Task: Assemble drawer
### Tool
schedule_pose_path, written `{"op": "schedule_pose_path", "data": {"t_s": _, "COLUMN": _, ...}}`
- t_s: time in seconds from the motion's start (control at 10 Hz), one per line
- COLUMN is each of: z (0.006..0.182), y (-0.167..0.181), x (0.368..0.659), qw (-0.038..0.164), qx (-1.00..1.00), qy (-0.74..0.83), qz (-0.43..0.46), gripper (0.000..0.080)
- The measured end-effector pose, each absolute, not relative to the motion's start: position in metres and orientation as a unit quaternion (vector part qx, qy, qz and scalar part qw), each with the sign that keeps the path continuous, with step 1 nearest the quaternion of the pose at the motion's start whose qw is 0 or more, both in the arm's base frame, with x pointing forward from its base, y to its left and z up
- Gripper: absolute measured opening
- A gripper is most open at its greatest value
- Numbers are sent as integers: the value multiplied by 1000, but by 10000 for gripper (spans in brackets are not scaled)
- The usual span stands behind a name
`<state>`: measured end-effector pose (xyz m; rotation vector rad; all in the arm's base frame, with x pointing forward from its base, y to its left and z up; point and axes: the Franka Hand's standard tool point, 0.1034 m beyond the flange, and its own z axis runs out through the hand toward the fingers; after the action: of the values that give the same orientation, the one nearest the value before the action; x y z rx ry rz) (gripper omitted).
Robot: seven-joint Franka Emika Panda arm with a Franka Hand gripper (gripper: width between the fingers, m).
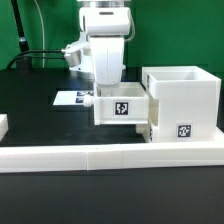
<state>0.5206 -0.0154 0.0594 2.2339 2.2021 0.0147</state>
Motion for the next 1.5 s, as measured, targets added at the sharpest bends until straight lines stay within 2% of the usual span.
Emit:
{"op": "schedule_pose_path", "data": {"t_s": 0.9, "z": 64, "y": -10, "x": 529, "qw": 5, "qx": 722, "qy": 691, "qz": 9, "gripper": 44}}
{"op": "schedule_pose_path", "data": {"t_s": 1.5, "z": 56, "y": -7, "x": 527, "qw": -1, "qx": 722, "qy": 692, "qz": 5, "gripper": 44}}
